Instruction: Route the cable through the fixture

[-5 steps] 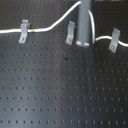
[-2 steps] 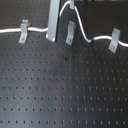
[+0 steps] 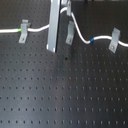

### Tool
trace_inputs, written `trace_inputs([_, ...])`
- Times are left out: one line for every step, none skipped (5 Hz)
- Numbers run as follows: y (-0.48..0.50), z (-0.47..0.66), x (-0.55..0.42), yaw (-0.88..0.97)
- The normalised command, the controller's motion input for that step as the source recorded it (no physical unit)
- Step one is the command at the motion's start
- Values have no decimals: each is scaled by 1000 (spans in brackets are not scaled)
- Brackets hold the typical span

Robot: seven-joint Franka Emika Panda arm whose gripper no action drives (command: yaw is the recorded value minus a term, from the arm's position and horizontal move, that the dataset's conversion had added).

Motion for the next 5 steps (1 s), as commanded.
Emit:
trace_inputs([24, 27, -75, 0])
trace_inputs([56, 258, -181, -349])
trace_inputs([-5, 219, -164, -560])
trace_inputs([66, 32, -19, -34])
trace_inputs([11, 175, -95, -451])
